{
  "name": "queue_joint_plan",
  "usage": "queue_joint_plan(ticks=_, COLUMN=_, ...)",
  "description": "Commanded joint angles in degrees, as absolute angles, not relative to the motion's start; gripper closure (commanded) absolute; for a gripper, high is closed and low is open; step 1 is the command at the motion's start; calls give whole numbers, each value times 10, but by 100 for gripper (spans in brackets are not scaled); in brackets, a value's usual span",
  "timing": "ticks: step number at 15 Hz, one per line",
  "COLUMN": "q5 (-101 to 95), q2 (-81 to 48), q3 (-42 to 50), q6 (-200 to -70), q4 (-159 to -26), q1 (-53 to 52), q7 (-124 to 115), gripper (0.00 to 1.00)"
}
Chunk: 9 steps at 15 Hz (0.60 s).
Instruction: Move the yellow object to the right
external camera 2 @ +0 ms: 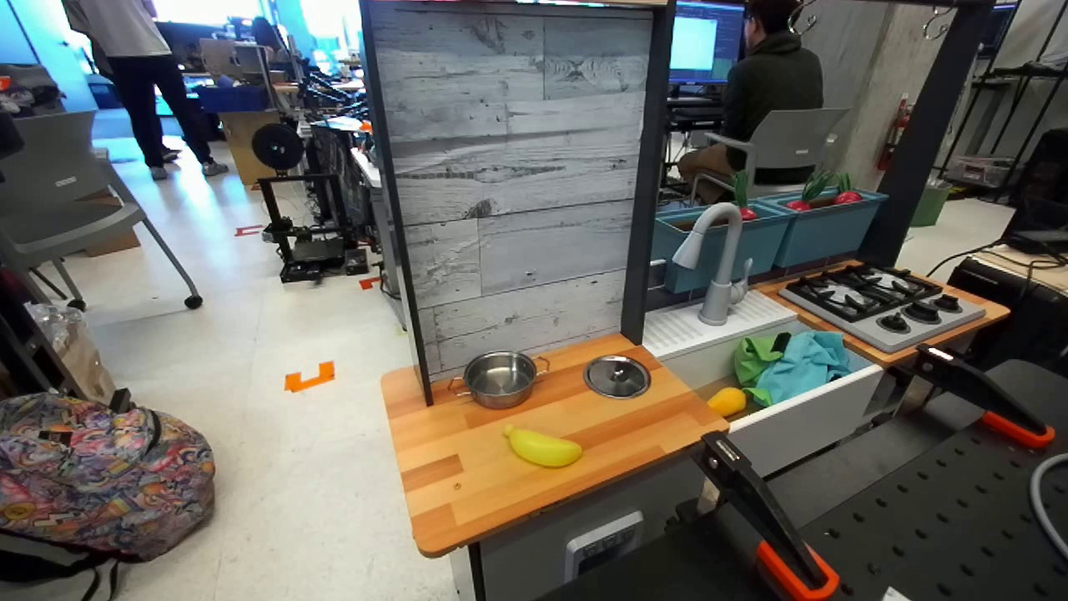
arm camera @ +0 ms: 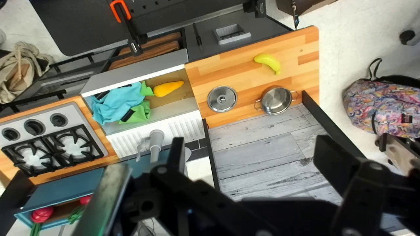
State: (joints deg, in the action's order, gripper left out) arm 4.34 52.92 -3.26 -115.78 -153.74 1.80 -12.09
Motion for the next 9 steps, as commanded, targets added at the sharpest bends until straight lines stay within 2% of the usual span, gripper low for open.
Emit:
queue_joint_plan(ticks=1, q5=65, q2=462, q3=-59, q6=-1234, q4=-1531, q1=12, q7=-145, gripper=0)
queue_joint_plan(ticks=9, q5=62, q2=213, q3=-123, q6=-1440, q4=-1504, q1=-4, q7=-187, gripper=0)
